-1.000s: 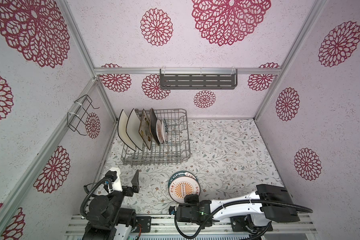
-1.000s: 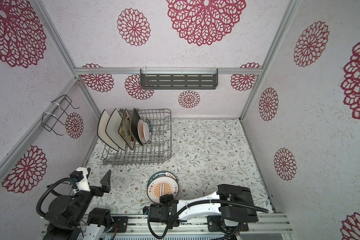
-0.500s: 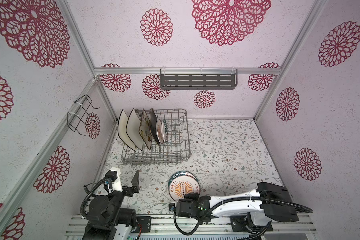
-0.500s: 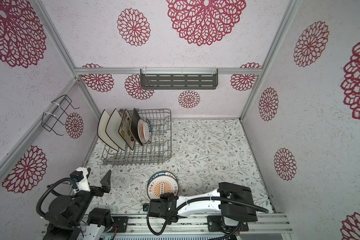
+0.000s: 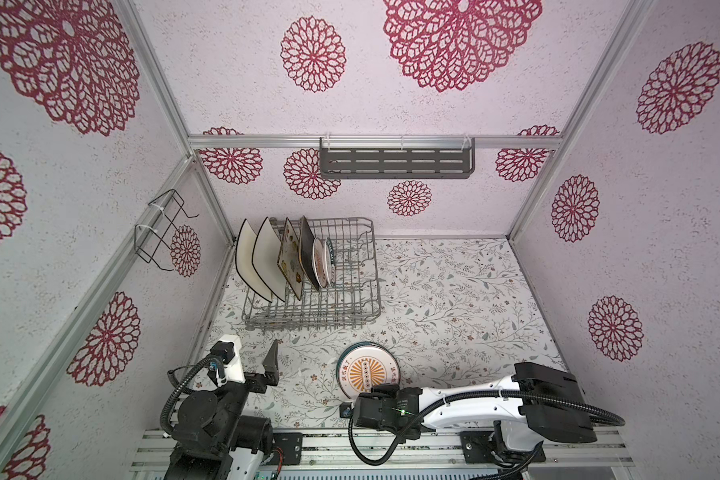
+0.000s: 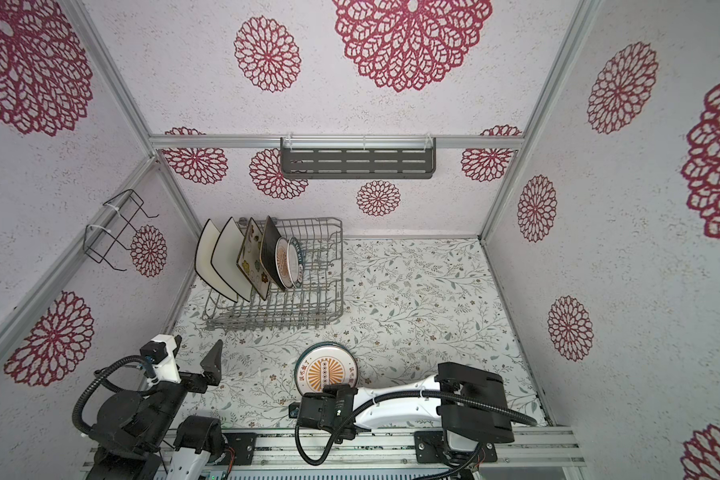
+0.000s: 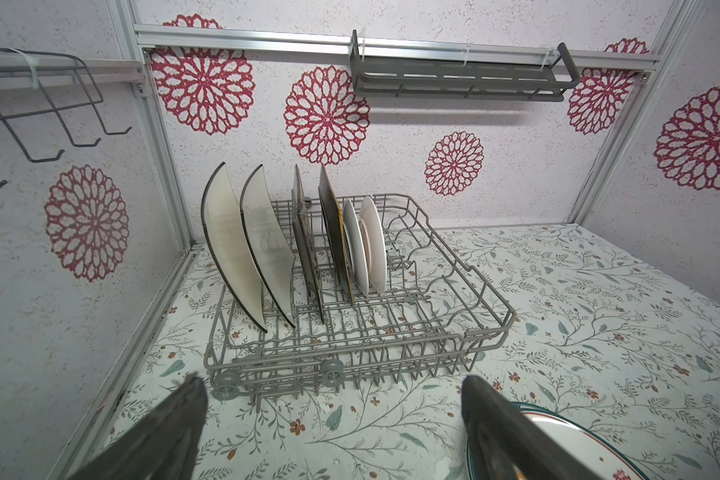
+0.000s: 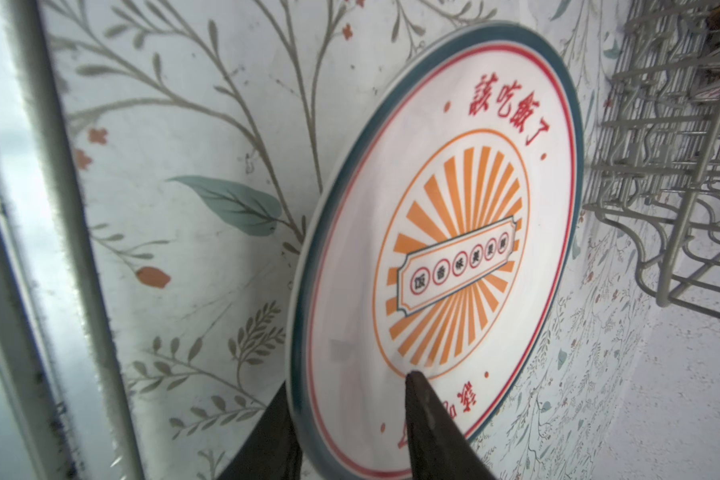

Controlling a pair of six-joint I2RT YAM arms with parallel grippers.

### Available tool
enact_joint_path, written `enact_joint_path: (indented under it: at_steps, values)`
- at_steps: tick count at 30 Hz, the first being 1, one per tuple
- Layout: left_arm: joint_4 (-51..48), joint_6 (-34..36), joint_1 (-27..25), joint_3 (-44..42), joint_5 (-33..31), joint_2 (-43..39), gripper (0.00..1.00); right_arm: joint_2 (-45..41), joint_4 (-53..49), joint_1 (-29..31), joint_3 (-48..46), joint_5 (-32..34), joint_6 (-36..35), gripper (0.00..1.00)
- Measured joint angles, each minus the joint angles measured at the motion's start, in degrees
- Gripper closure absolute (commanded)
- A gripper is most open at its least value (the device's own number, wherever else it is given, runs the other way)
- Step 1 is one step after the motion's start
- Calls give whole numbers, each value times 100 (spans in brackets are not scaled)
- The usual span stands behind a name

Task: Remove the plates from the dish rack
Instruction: 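Set the orange-sunburst plate on the stack and open the right gripper, then move the right gripper back to the rack toward the green-rimmed plate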

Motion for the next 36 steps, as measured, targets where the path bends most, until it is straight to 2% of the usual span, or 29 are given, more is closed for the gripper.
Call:
enact_joint_path:
  at_steps: [12,13,14,16,18,26,28,33,36]
  values:
    - [-2,2,-2,0,0,0,3,-7,-72,-107,2,-131,105,55]
    - [-2,2,-4,0,0,0,3,-7,-85,-118,2,-131,114,46]
    - [0,2,-7,0,0,0,3,-7,-96,-133,7,-133,122,33]
    - [-2,0,-9,0,2,0,3,-7,-129,-157,44,-140,188,22]
    - [-2,2,-9,-2,2,0,3,-15,-125,-184,92,-170,245,15]
    - [-2,2,-9,0,2,0,3,-203,-166,-223,142,-446,284,6]
    - [-2,2,-9,0,0,0,3,-271,-205,-236,144,-577,271,1]
    - [-2,2,-9,0,4,0,3,-566,-323,-402,361,-990,245,1]
    - [-2,2,-9,0,4,0,3,-702,-256,-789,767,-1338,284,1]
